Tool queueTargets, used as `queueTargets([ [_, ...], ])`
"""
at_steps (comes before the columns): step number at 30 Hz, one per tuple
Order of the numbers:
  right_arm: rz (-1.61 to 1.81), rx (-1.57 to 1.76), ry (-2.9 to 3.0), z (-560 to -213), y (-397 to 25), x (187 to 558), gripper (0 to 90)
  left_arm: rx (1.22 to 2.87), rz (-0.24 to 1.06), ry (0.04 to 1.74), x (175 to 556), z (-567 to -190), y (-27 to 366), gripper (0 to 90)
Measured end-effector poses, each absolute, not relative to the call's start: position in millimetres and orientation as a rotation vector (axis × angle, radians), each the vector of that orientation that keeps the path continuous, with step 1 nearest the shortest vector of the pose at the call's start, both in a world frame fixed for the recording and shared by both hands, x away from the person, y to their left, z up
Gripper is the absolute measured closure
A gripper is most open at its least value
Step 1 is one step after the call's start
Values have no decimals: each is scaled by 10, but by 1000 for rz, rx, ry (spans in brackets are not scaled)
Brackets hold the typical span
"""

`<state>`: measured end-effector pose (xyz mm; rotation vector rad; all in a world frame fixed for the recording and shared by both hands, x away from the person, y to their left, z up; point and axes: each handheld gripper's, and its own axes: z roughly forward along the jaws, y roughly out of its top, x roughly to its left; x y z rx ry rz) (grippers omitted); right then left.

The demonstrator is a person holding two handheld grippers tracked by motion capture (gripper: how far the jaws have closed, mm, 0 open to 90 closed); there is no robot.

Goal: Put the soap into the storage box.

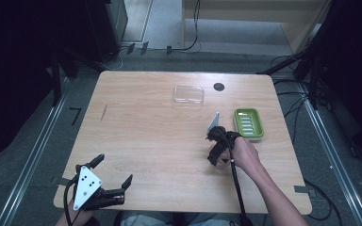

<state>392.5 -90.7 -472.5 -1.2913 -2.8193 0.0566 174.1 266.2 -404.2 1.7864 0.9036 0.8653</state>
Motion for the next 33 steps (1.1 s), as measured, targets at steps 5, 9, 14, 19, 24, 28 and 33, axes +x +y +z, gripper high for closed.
queueTargets([
  [5, 53, -1305, -2816, -4741, -924, 3939, 37, 1785, 865, 901, 1741, -4043, 2665, 0],
  [9, 40, -1315, -2837, -4721, -926, 3935, 125, 1785, 867, 901, 1739, -4042, 2666, 0],
  [14, 40, -1321, -2837, -4701, -926, 3928, 166, 1784, 868, 900, 1738, -4041, 2666, 0],
  [19, 23, -1332, -2837, -4676, -948, 3925, 261, 1783, 868, 900, 1736, -4041, 2667, 0],
  [24, 9, -1321, -2844, -4657, -956, 3915, 329, 1783, 869, 899, 1735, -4041, 2666, 0],
  [28, 9, -1316, -2846, -4656, -958, 3915, 331, 1782, 868, 899, 1735, -4041, 2668, 0],
  [33, 19, -1303, -2849, -4654, -954, 3920, 333, 1783, 869, 899, 1736, -4042, 2666, 0],
])
